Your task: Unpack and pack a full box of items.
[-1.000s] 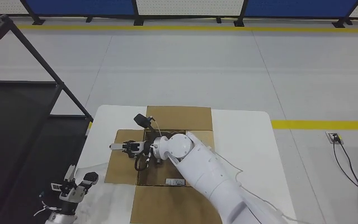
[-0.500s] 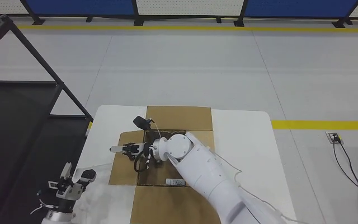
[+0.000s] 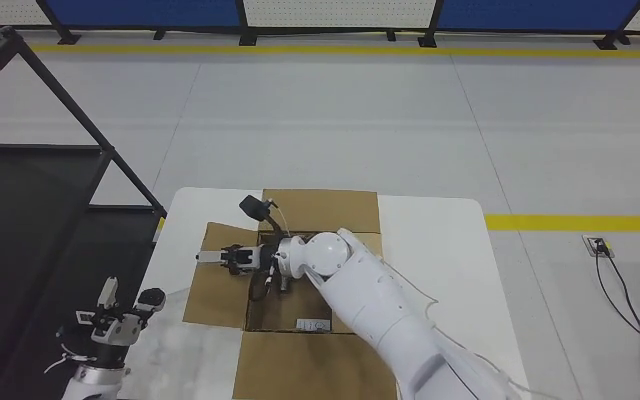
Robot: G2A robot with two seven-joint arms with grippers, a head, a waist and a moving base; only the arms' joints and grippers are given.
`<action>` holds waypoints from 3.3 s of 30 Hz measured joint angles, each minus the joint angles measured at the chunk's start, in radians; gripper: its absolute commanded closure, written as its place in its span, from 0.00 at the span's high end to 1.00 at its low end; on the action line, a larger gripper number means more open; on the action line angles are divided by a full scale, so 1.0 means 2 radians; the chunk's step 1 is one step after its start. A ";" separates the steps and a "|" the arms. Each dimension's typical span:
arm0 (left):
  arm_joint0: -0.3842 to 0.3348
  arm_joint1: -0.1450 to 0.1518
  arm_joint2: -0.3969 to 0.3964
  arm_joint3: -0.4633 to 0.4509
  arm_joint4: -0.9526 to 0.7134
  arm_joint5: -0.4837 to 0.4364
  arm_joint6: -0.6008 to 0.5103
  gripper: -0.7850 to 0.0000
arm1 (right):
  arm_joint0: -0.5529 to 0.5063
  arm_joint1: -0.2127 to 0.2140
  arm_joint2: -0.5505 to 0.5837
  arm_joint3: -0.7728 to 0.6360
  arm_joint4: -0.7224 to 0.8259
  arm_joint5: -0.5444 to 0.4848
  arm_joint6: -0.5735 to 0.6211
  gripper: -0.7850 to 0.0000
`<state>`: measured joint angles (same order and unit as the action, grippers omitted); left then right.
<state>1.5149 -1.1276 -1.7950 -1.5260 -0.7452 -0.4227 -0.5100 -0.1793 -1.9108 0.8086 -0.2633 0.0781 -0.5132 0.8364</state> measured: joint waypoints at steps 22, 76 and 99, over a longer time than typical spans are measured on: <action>0.003 0.003 -0.047 -0.117 0.020 0.052 -0.025 1.00 | -0.015 0.080 0.090 -0.040 0.049 -0.098 0.124 1.00; -0.211 0.001 0.245 -0.069 0.205 0.289 -0.083 1.00 | -0.410 0.272 0.409 -0.667 -0.063 -0.003 0.098 1.00; -0.307 -0.028 0.372 0.034 0.229 0.307 -0.051 1.00 | -0.378 0.310 0.448 -0.614 0.019 -0.029 0.148 1.00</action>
<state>0.9002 -1.1830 -1.0503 -1.4574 -0.2878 0.1910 -0.6116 -0.9344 -1.2907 1.7040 -1.4911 0.1154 -0.5719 1.1318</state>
